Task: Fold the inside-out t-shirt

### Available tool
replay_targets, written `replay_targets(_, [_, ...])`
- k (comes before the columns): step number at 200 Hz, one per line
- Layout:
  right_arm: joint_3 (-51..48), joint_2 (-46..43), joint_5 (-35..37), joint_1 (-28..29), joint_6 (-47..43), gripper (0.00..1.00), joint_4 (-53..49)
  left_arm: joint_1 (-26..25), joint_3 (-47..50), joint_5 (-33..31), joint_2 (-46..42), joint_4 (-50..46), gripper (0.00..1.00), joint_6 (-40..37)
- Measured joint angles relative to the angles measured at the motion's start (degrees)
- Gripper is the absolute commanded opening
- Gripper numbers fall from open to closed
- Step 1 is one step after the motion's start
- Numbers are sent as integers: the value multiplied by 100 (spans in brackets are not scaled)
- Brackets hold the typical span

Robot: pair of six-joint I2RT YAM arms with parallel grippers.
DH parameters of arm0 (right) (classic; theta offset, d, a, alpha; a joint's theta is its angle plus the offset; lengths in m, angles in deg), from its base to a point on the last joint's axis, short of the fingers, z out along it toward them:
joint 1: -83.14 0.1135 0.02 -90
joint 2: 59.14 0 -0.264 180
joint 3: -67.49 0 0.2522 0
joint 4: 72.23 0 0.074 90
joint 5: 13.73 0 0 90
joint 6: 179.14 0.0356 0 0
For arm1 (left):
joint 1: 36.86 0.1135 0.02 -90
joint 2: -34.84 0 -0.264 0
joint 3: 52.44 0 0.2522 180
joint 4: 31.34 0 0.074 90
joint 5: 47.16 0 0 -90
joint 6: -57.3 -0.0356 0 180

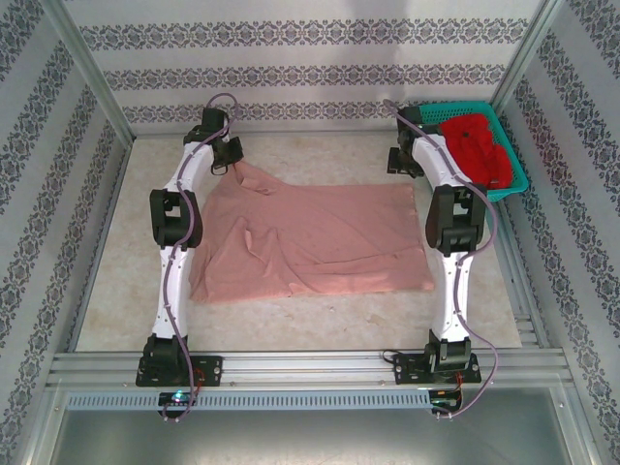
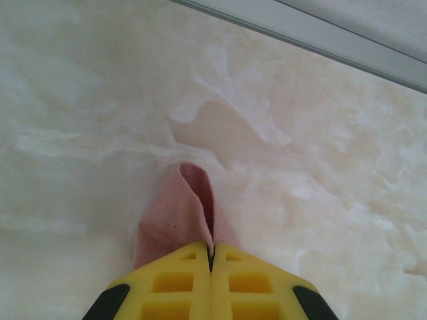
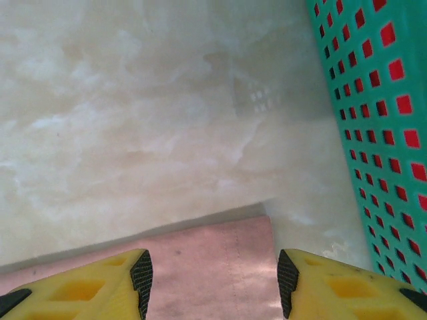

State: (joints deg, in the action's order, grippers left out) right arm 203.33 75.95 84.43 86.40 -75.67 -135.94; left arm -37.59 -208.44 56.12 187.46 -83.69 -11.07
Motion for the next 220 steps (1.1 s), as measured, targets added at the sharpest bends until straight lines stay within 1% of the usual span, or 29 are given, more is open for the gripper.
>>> replay_targets(28, [199, 286, 46, -2, 0, 55, -142, 0, 0, 2, 0, 24, 0, 0])
replay_targets(59, [205, 525, 39, -17, 0, 54, -356, 0, 0, 17, 0, 31, 0, 0])
replay_targets(104, [205, 669, -28, -92, 2, 51, -568, 0, 0, 20, 0, 42, 0, 0])
replay_targets(152, [367, 758, -170, -173, -2, 50, -671, 0, 0, 28, 0, 44, 0, 0])
replay_targets(175, [459, 815, -308, -221, -26, 45, -713, 0, 0, 46, 0, 46, 0, 0])
replay_targets(220, [734, 973, -466, -243, -149, 31, -787, 0, 0, 111, 0, 46, 0, 0])
